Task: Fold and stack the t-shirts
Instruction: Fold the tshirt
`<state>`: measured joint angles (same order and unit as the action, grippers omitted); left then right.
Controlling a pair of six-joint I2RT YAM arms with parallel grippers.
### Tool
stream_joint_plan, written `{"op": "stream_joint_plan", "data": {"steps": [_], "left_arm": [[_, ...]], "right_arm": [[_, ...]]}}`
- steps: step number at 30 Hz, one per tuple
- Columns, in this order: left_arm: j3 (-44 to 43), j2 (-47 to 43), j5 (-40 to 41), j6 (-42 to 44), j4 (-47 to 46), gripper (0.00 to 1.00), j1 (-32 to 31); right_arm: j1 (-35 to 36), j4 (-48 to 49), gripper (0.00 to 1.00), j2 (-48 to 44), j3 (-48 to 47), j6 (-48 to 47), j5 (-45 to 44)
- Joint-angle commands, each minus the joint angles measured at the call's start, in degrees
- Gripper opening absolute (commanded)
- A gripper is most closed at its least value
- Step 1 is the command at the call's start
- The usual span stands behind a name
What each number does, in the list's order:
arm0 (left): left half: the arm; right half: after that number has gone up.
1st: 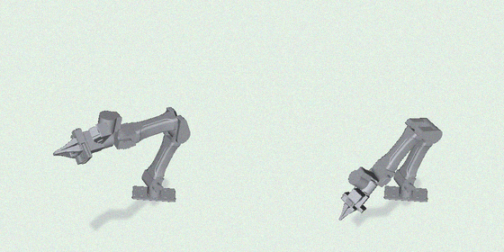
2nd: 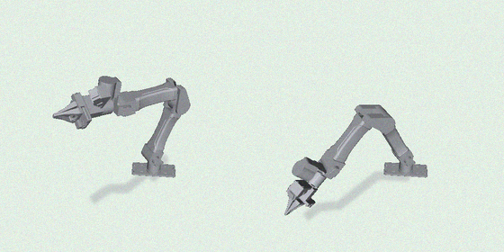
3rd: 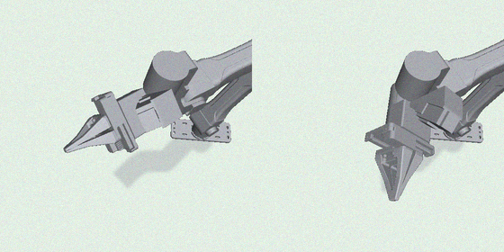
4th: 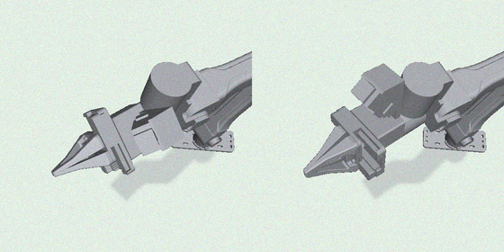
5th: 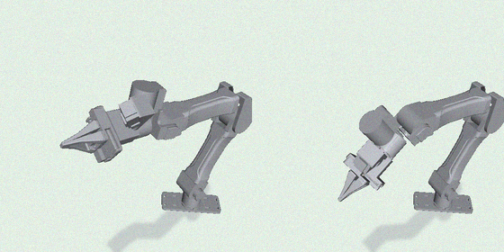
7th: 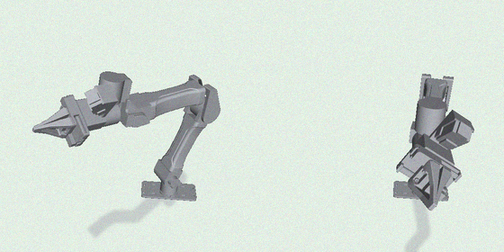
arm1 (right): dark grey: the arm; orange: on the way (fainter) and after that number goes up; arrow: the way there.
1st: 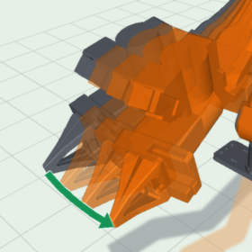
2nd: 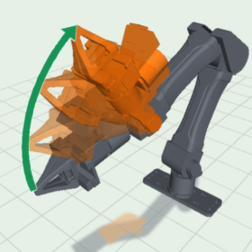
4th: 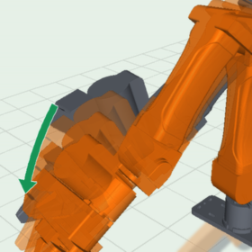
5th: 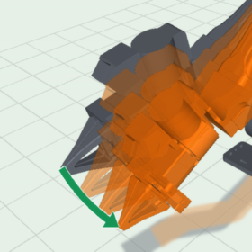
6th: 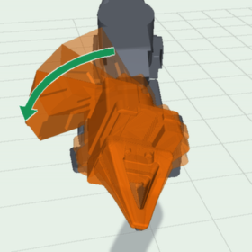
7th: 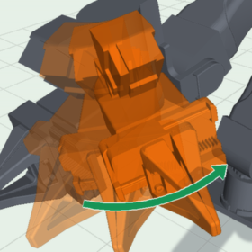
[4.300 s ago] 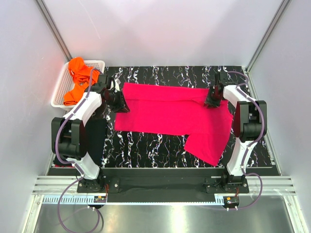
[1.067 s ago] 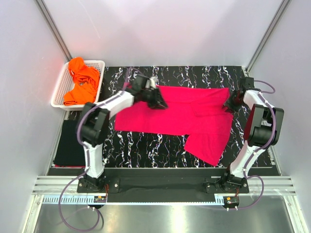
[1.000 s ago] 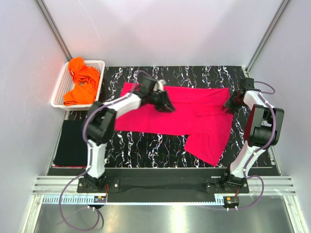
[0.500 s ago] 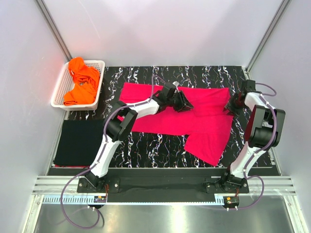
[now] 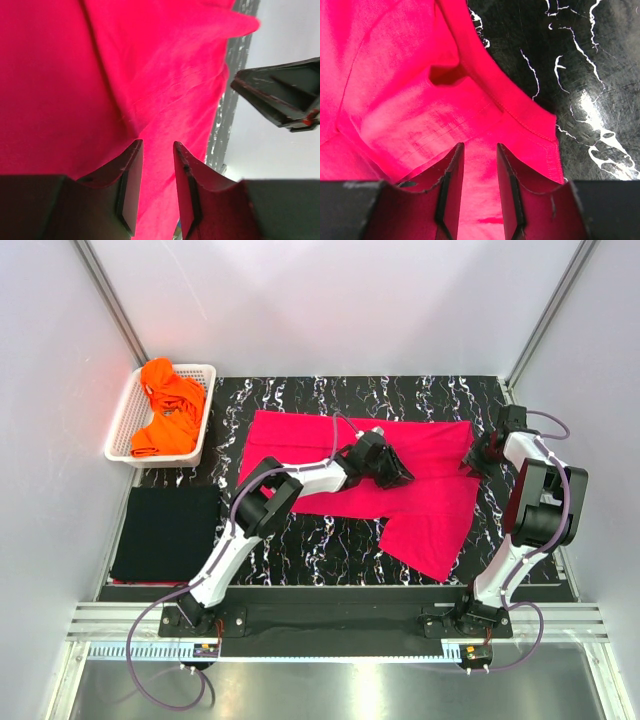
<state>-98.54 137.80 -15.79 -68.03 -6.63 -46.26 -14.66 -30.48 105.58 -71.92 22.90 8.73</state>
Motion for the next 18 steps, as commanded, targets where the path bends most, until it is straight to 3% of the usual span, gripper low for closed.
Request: {"op": "stream_joint_plan", "data": {"steps": [1, 18], "left_arm": [[-2.3, 0.6, 3.8, -0.7, -2.6, 0.34, 0.4], [-3.1, 0.9, 4.7, -1.5, 3.5, 0.4, 0.4]], "right_arm": [[-0.2, 1.7, 0.39, -2.7, 0.6, -0.7, 1.1], [-0.9, 2.4, 0.39, -2.5, 1.2, -0.8, 0.8]]}}
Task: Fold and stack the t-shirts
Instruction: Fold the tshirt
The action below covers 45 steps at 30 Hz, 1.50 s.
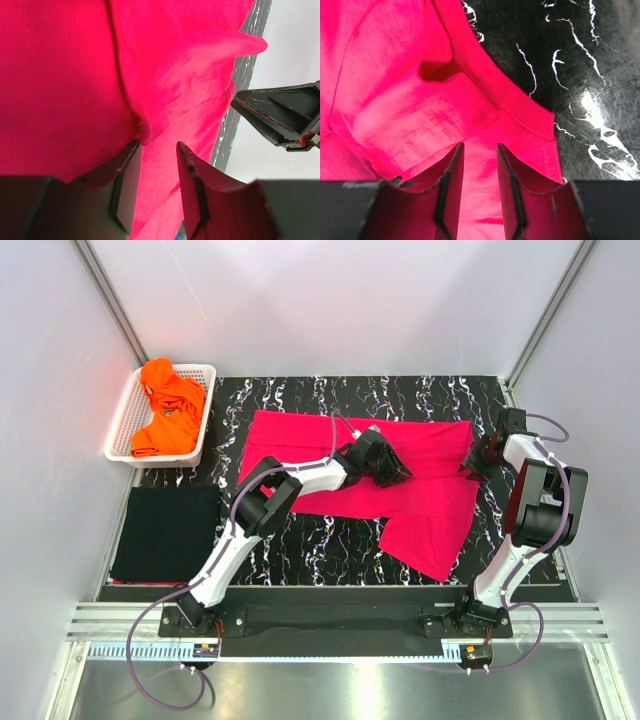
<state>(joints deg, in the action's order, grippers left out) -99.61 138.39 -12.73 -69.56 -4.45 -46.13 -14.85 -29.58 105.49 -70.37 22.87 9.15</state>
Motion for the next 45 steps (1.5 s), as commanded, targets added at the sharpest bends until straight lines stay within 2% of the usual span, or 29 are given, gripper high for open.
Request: {"op": "stream_joint_plan", "data": {"steps": [1, 6, 13, 18, 34, 38, 42, 43, 44, 45], "left_arm": [[-1.6, -0.7, 1.6, 0.0, 1.5, 0.42, 0.3], [-0.8, -1.2, 1.4, 0.7, 2.9, 0.49, 0.7], [0.0, -2.2, 2.2, 1.3, 3.5, 0.49, 1.1], [-3.0, 0.9, 0.1, 0.0, 3.2, 0.43, 2.0], [-9.4, 3.9, -1.9, 0.1, 3.5, 0.06, 2.0], [-9.7, 3.7, -2.4, 0.0, 3.5, 0.02, 2.0], [-9.9, 3.1, -2.2, 0.3, 3.7, 0.0, 2.0], [-10.1, 2.9, -2.2, 0.3, 3.8, 0.0, 2.1], [-10.2, 2.9, -2.4, 0.3, 4.1, 0.0, 2.1], [-10.5, 2.7, -2.5, 0.4, 4.3, 0.0, 2.2]], "right_arm": [[-0.9, 1.5, 0.39, -2.5, -0.4, -0.8, 0.4], [-1.4, 1.5, 0.4, -0.8, -1.3, -1.2, 0.6], [-1.5, 1.5, 0.41, 1.5, -3.5, -1.5, 1.3], [-1.5, 1.7, 0.41, 3.0, -4.6, -1.5, 2.3], [-1.5, 2.2, 0.4, 6.7, -7.3, -3.5, 2.3], [-1.4, 2.2, 0.4, 8.1, -8.1, -3.4, 2.5], [-1.5, 2.3, 0.34, 8.2, -8.1, -3.3, 3.2], [-1.5, 2.4, 0.31, 8.0, -7.9, -3.1, 3.2], [-1.4, 2.3, 0.19, 7.6, -7.9, -3.0, 3.2], [-1.5, 2.0, 0.14, 7.3, -7.5, -2.7, 3.1]]}}
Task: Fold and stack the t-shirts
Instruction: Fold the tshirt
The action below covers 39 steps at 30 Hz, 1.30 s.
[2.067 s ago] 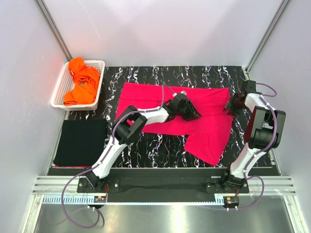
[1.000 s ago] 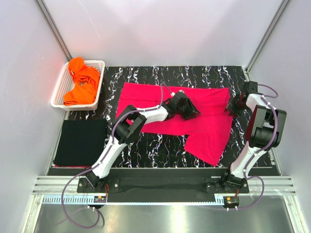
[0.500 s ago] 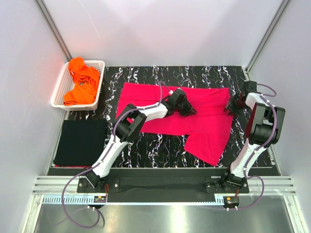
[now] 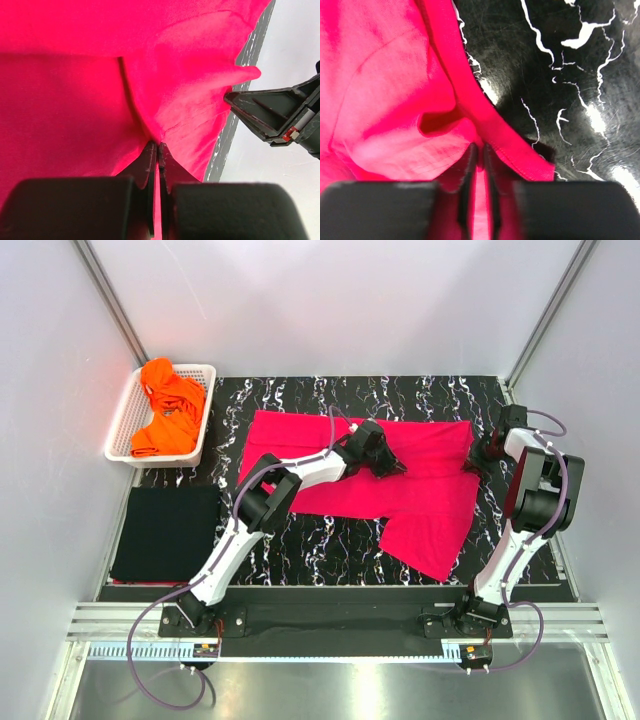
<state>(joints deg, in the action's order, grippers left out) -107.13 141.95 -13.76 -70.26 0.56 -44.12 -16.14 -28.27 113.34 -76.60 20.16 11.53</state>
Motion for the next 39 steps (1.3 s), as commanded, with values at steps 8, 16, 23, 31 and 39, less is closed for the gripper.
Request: {"op": "stream_joint_plan", "data": {"steps": [8, 16, 23, 31, 39], "left_arm": [[-2.6, -2.3, -2.7, 1.7, 1.5, 0.0, 1.3], [-0.4, -4.3, -3.8, 2.4, 1.9, 0.0, 2.5], [1.6, -5.9, -6.2, 2.4, 1.5, 0.0, 2.7], [5.3, -7.8, -8.5, 2.1, -0.4, 0.0, 2.9], [6.3, -8.0, -9.2, 1.7, -0.4, 0.07, 3.7]], "right_arm": [[-0.2, -2.4, 0.03, -7.5, 1.6, 3.3, -0.2], [-0.2, -5.4, 0.03, -10.9, 5.8, 5.6, -0.5], [-0.2, -6.4, 0.03, -11.0, 6.5, 5.9, -0.1], [-0.2, -7.1, 0.04, -12.4, 8.1, 5.8, -0.7], [-0.2, -7.3, 0.07, -11.1, 9.3, 5.7, -0.5]]}}
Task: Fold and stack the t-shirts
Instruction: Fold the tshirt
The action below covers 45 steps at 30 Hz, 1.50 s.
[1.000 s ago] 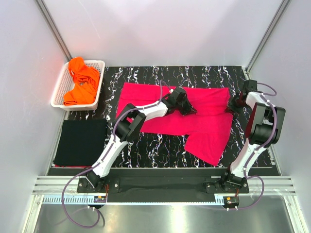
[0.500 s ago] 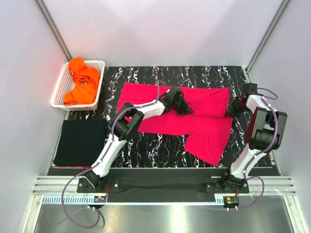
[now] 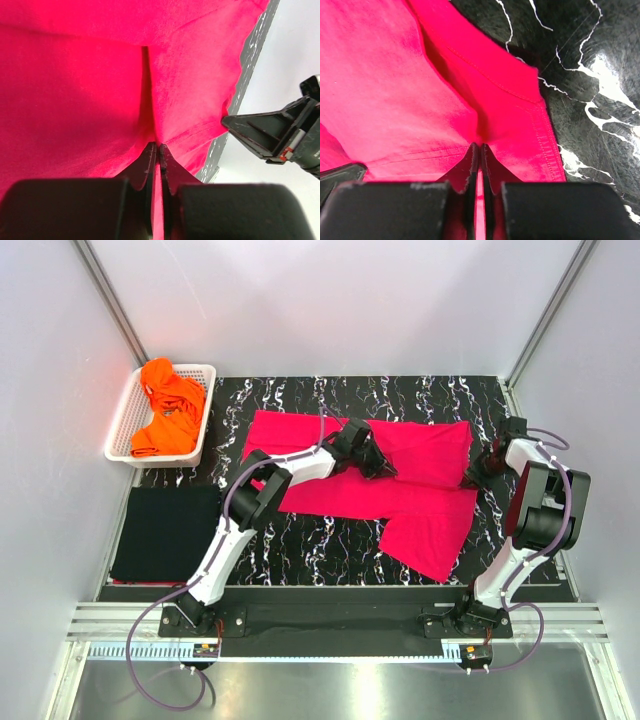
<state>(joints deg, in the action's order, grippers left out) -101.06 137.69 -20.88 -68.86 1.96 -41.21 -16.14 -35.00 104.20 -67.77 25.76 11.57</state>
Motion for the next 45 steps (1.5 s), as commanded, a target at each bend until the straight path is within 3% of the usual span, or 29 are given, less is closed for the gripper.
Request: {"op": "stream_joint_plan", "data": {"steps": [1, 4, 11, 13, 16, 22, 26, 30, 45], "left_arm": [[0.2, -3.6, -2.3, 0.0, -1.8, 0.09, 0.8], [0.2, -3.2, -2.8, 0.4, -1.8, 0.15, 0.8], [3.2, -9.9, -2.6, 10.4, 3.4, 0.35, 2.6], [5.4, -13.9, -1.7, 15.0, 5.5, 0.35, 4.4], [7.5, -18.5, 0.4, 21.4, 9.1, 0.36, 8.5], [6.3, -20.2, 2.5, 28.9, 15.3, 0.34, 18.6], [5.4, -17.9, 2.6, 29.4, 15.8, 0.32, 23.5], [2.0, -13.7, 1.7, 28.6, 15.6, 0.29, 27.3], [-6.9, -0.5, -0.5, 22.6, 15.2, 0.28, 35.1]], "right_arm": [[-0.2, -0.8, 0.08, -2.2, 0.5, 0.3, -0.6], [-0.2, -1.7, 0.11, -2.9, 1.1, 1.0, -0.7], [-0.2, -3.8, 0.41, -5.9, -2.5, -0.2, -3.7], [-0.2, -3.9, 0.53, -4.0, -7.4, -1.1, -3.6], [-0.1, -2.5, 0.56, 0.6, -14.1, -0.8, -2.8], [0.0, 0.5, 0.52, 10.3, -26.3, 2.7, 0.3], [0.0, 3.8, 0.2, 13.8, -29.3, 4.5, 2.3], [0.1, 6.5, 0.1, 17.7, -31.2, 6.4, 4.8], [0.8, 12.4, 0.1, 29.7, -38.3, 10.1, 2.8]]}}
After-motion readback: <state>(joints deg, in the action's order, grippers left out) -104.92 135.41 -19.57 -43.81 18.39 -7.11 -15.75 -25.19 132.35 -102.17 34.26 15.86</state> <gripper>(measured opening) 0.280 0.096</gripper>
